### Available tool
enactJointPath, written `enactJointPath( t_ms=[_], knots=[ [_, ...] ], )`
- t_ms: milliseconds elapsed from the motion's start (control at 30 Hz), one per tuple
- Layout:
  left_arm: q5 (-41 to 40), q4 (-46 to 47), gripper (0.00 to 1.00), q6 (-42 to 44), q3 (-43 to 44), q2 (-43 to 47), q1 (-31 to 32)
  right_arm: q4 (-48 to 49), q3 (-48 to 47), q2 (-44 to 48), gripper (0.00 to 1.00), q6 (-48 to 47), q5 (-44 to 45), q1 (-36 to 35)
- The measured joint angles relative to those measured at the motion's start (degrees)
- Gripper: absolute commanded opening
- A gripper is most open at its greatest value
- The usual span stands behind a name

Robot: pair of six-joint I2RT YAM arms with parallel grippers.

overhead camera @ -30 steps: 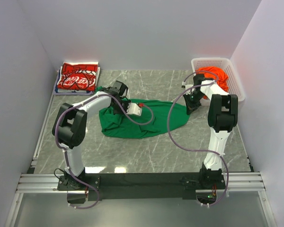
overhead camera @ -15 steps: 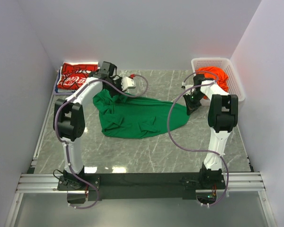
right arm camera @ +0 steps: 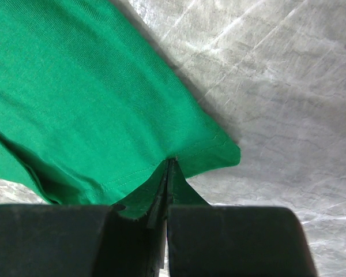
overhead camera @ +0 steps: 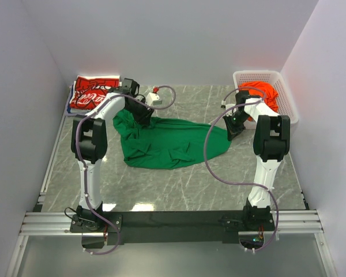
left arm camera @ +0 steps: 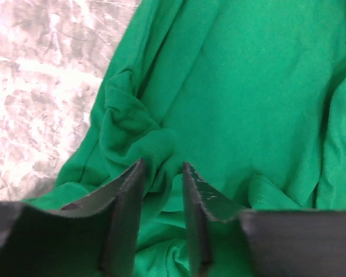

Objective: Fold and stack the t-shirts
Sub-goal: Flatten the tshirt out

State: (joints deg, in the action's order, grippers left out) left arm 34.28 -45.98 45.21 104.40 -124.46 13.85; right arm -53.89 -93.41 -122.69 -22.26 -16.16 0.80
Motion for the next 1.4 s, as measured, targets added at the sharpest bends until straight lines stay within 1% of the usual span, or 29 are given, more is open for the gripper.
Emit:
enactJointPath(
  t_ms=[67,100,200,533,567,633,767,800,867,900,967,1133,1267,1400],
  knots=[
    [0.35,-0.28,0.45,0.07,-0.13,0.00,0.11,-0.04,0.00,0.00,0.00,-0.15,0.00,0.00],
    [0.37,-0.50,0.48,0.11,-0.17,0.00,0.11,-0.07,0.00,0.00,0.00,-0.17,0.00,0.00],
    [0.31,-0.42,0.51,0.74,-1.07,0.04,0.11,-0.13,0.00,0.00,0.00,-0.20,0.02,0.00],
    [-4.59,1.49,0.53,6.40,-6.16,0.72,0.33,-0.22,0.00,0.00,0.00,-0.24,0.02,0.00],
    [-5.22,1.73,0.65,7.15,-6.47,0.94,0.33,-0.24,0.00,0.00,0.00,-0.24,0.02,0.00],
    [-6.16,1.92,0.66,8.87,-6.97,1.68,0.33,-0.31,0.00,0.00,0.00,-0.33,0.04,0.00],
    [-7.23,1.70,0.65,11.58,-7.39,3.67,0.17,-0.37,0.00,0.00,0.00,-0.37,0.04,0.00],
    [-7.34,1.73,0.61,12.61,-7.39,4.20,0.04,-0.37,0.00,0.00,0.00,-0.39,0.04,0.00],
    [-7.67,1.51,0.56,14.27,-7.41,5.18,-0.20,-0.39,0.00,0.00,0.00,-0.39,0.04,0.00],
    [-7.87,1.40,0.52,15.47,-7.43,5.68,-0.33,-0.39,0.00,0.00,0.00,-0.39,0.04,0.00],
    [-8.28,0.96,0.49,17.44,-7.45,6.58,-0.52,-0.42,0.00,0.00,0.00,-0.39,0.04,0.00],
    [-8.57,0.28,0.55,22.08,-8.57,7.91,-0.92,-0.61,0.00,0.00,0.00,-0.39,0.04,0.00],
    [-7.91,0.22,0.54,24.35,-11.06,8.85,-1.42,-0.87,0.00,0.00,0.00,-0.42,0.07,0.00],
    [-7.17,0.44,0.57,24.68,-11.30,9.27,-1.88,-0.87,0.00,0.00,0.00,-0.42,0.07,0.00]
  ],
)
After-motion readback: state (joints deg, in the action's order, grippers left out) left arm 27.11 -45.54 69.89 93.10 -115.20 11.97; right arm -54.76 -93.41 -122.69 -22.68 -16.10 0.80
